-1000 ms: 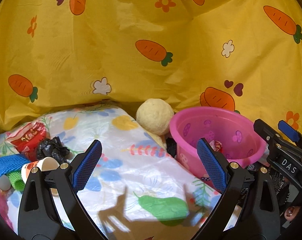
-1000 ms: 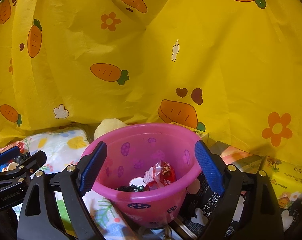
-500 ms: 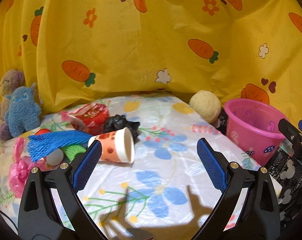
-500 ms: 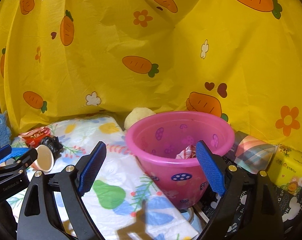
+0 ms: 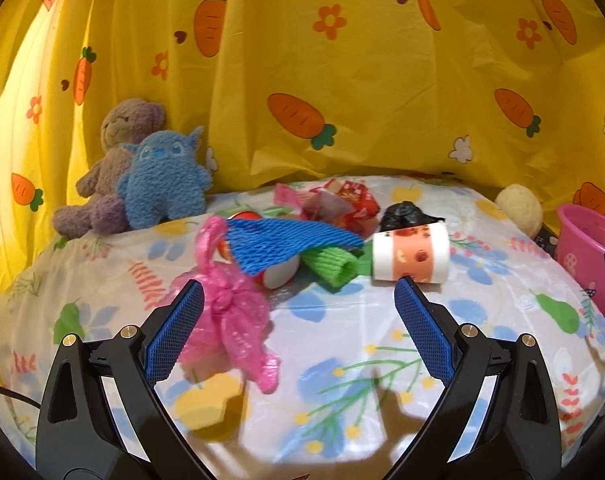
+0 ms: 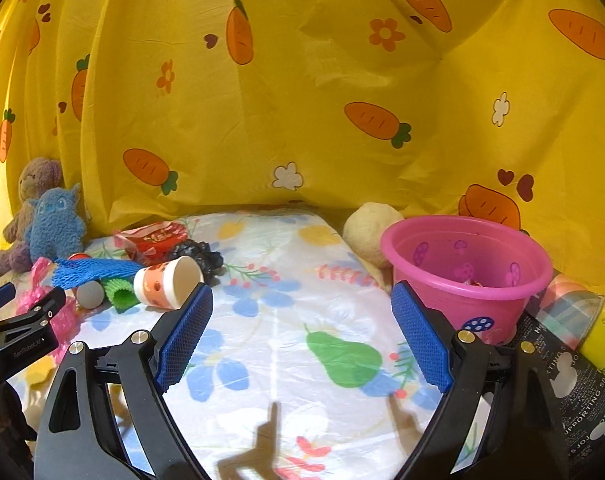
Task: Collect trash
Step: 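Move the left tool to the pink plastic bag and grasp it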
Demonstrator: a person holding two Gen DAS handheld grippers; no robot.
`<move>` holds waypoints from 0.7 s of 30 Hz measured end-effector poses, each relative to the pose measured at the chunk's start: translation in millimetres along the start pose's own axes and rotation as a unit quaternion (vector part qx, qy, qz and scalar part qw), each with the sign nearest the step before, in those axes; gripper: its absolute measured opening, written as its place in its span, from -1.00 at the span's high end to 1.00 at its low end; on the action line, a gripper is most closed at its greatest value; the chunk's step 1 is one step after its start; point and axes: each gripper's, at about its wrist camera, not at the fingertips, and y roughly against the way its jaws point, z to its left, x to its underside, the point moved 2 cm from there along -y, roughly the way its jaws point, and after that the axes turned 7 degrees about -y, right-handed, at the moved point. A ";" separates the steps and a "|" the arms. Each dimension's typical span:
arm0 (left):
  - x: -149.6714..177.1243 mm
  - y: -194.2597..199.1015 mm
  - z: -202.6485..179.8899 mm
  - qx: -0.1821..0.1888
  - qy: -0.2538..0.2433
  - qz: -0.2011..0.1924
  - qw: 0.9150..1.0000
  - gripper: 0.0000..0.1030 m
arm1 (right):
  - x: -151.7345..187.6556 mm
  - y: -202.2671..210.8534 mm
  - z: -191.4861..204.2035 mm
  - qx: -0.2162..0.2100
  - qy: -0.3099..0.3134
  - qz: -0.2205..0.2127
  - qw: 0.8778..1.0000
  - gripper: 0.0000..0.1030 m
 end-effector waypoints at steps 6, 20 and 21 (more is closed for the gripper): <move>15.1 -2.4 46.1 -0.030 0.023 0.007 0.999 -0.83 | 7.4 -7.5 35.1 -0.029 0.018 0.015 0.999 -0.70; 25.1 -42.4 79.3 0.004 0.038 0.056 0.998 -0.83 | 14.0 -29.6 78.3 -0.066 0.043 0.038 0.996 -0.70; 25.6 -46.2 79.5 0.012 0.040 0.062 0.997 -0.83 | 13.5 -31.7 79.7 -0.066 0.045 0.039 0.996 -0.70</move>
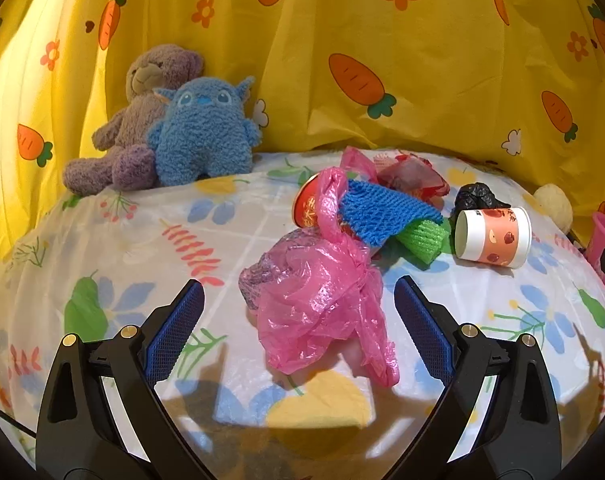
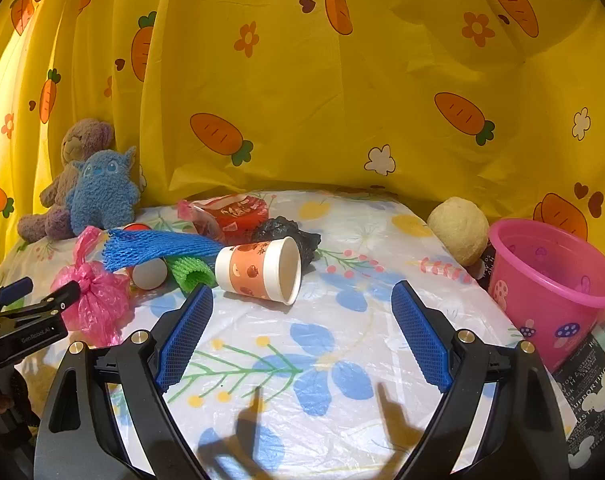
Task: Collect trash
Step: 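Move the left tool to the pink plastic bag and grasp it, then close the right tool on the white-orange paper cup lying on the table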
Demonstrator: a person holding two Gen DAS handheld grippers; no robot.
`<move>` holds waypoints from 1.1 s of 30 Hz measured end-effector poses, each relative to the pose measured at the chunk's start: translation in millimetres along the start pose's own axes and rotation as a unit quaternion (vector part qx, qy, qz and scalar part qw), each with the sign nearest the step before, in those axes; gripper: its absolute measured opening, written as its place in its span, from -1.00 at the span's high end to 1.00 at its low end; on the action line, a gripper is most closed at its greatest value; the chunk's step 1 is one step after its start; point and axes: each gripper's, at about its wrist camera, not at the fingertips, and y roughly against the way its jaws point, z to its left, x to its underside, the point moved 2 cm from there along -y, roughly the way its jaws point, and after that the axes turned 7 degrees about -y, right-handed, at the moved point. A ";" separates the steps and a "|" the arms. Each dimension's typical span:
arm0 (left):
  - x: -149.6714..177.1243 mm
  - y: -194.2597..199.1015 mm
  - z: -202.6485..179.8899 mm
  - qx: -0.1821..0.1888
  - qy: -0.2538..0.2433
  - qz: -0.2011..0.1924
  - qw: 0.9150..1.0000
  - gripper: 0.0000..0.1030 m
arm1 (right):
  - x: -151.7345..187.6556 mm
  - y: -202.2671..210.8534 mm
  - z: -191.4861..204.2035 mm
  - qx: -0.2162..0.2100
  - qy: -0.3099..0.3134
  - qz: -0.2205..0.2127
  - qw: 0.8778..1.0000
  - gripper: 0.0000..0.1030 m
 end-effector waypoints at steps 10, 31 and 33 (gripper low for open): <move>1.9 -26.3 5.5 0.048 0.030 0.048 0.997 -0.04 | -3.7 -27.1 4.9 -0.010 0.007 0.019 1.000 -0.70; -8.1 10.4 35.0 0.023 0.065 0.004 0.998 0.48 | -8.2 -91.8 20.2 -0.027 0.025 0.089 0.995 -0.22; -8.1 8.8 33.9 0.025 0.065 0.006 0.998 0.48 | -7.7 -97.2 19.8 -0.037 0.020 0.100 0.994 -0.21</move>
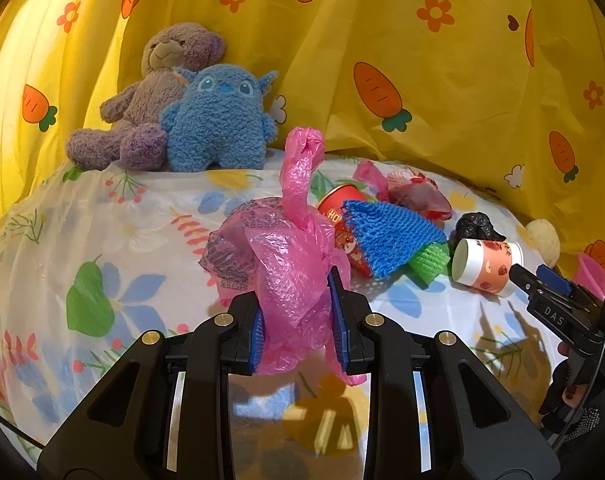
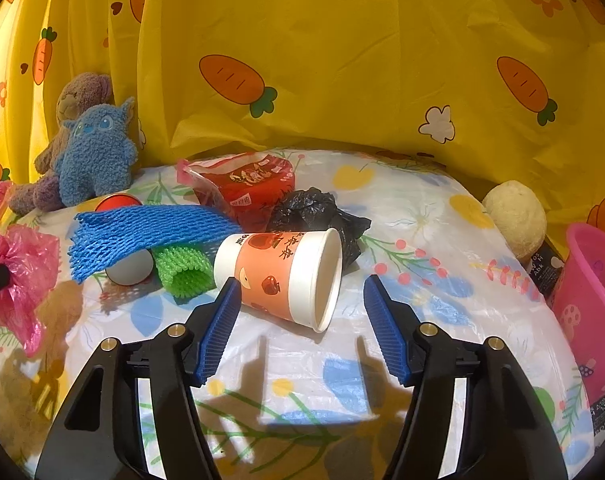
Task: Collect trash
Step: 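Close the right tool on the white-orange paper cup lying on the table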
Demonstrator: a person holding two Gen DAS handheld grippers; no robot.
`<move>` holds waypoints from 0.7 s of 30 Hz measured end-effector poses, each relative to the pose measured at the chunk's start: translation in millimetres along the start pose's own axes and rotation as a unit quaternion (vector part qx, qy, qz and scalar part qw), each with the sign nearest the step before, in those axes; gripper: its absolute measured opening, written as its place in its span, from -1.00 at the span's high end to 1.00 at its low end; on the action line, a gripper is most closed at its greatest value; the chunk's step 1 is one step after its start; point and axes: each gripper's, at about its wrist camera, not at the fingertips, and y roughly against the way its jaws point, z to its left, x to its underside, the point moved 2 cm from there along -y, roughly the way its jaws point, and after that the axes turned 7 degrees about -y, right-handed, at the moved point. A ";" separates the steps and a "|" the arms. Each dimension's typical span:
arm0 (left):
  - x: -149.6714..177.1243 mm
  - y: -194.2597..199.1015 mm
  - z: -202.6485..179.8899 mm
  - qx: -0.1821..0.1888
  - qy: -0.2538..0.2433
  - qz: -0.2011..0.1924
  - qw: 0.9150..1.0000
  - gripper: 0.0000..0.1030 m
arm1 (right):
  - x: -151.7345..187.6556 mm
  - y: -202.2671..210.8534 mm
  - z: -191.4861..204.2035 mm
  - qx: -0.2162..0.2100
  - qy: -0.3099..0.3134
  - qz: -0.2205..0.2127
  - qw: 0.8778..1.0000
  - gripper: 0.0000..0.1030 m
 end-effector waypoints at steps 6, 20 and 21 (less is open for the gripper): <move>0.7 -2.7 -0.8 0.004 -0.003 0.002 1.000 0.48 | -1.3 -15.2 -2.1 -0.028 -0.016 0.029 0.999 0.08; 2.5 -4.9 -1.3 0.010 -0.005 0.005 1.000 0.48 | 0.6 -10.7 8.5 -0.071 0.005 0.028 0.997 0.74; 2.7 -4.5 -1.7 0.010 -0.005 0.004 1.000 0.48 | 0.8 -8.7 9.6 -0.072 0.009 0.025 0.997 0.78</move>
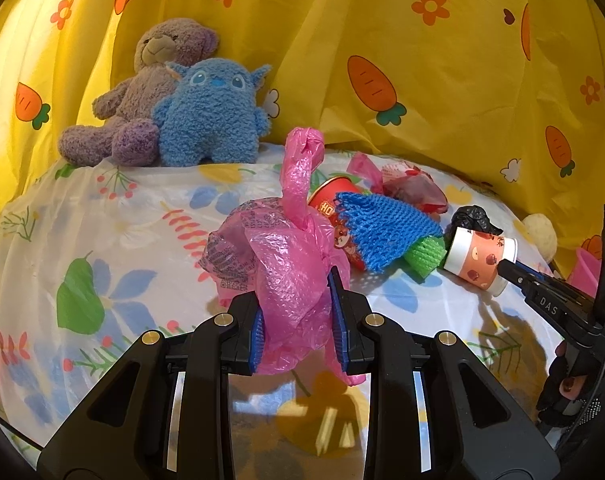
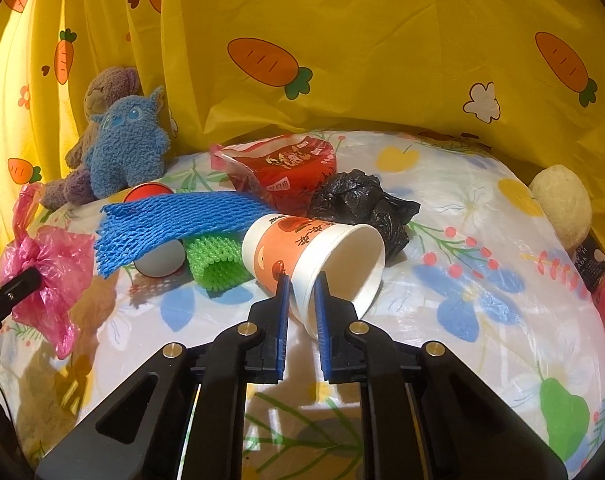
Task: Collect trash
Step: 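Close the right tool on the white-orange paper cup lying on the table, then carry the pink bag with the left tool while the right tool carries the cup over the bucket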
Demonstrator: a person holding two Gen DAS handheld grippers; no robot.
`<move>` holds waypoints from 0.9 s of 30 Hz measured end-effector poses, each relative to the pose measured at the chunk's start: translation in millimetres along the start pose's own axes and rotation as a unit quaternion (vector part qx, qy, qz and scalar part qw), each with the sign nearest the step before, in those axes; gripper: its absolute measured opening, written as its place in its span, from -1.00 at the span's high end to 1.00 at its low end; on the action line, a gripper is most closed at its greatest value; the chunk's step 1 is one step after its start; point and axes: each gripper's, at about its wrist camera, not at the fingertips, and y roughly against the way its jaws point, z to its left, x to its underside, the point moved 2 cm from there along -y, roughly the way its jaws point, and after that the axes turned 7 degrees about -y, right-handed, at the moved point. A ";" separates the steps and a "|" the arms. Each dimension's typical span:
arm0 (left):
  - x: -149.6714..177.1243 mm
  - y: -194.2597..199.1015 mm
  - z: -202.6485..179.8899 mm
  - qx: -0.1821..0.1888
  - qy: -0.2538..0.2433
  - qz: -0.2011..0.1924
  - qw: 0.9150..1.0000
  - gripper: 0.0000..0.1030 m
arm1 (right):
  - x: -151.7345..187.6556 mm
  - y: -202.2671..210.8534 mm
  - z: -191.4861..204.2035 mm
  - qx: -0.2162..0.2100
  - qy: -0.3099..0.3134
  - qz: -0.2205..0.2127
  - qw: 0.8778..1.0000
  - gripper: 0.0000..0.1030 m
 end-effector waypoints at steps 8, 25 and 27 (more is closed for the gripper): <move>-0.4 8.7 -9.2 0.014 -0.014 -0.014 1.000 0.48 | 5.5 26.7 4.8 -0.001 0.013 -0.035 0.999 0.92; -4.1 37.9 -66.9 0.070 -0.065 -0.047 0.994 0.49 | 22.0 106.4 -11.9 -0.002 -0.001 -0.103 0.995 0.92; -4.5 40.3 -79.3 0.079 -0.074 -0.050 0.993 0.49 | 23.0 114.4 -15.8 0.000 -0.004 -0.109 0.994 0.92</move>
